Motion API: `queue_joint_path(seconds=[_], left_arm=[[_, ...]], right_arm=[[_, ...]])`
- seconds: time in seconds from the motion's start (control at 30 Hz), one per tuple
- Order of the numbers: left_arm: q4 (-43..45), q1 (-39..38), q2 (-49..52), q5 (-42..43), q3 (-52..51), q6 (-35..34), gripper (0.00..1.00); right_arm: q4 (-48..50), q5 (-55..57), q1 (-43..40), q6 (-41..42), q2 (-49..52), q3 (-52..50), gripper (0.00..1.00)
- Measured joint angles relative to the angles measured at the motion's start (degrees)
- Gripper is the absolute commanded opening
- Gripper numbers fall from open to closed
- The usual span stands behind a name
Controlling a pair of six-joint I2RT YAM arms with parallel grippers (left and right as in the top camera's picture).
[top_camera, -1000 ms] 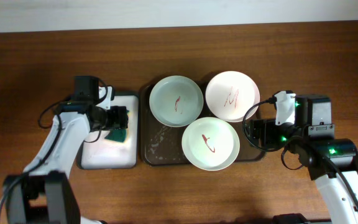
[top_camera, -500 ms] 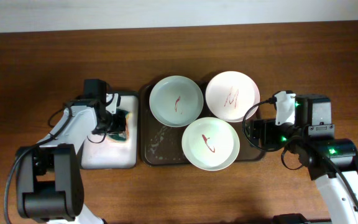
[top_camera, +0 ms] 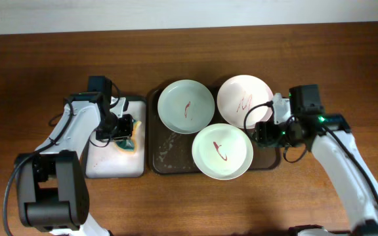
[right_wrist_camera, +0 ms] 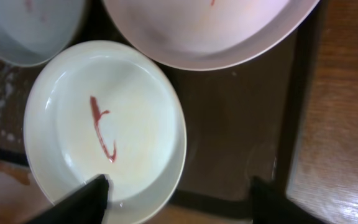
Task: Clean dirty plates on tray and stack at the side
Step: 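Grip the rim of the cream plate with the right gripper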
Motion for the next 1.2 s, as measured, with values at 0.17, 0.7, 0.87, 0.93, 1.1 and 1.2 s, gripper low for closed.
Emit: queue_joint_path(seconds=[0.17,0.7,0.87,0.93,1.1,1.2], left_arm=[[-0.17,0.0,0.0,1.55,0.04,-0.02,0.0],[-0.39,0.0,0.0,1.75,0.04,-0.02,0.0],[-1.68,0.0,-0.33,1.75,0.15,-0.04,0.0],[-1.55,0.0,-1.81,1.73,0.15,-0.04,0.0],[-1.27,0.0,-6.23,1.77,0.31,-0.04,0.0],[-1.49,-0.85,-6.36,4.26,0.33,-0.33,0.0]], right_arm=[[3.96,-1.62,0.0,0.26,8.76,0.02,0.41],[5.68,-5.99,5.29,3.72,20.0,0.02,0.09],[5.86,-5.99,6.62,7.39,20.0,0.02,0.09],[5.86,-5.99,6.62,7.85,20.0,0.02,0.09],[5.86,-5.99,6.62,8.04,20.0,0.02,0.1],[5.86,-5.99,6.62,8.02,20.0,0.02,0.1]])
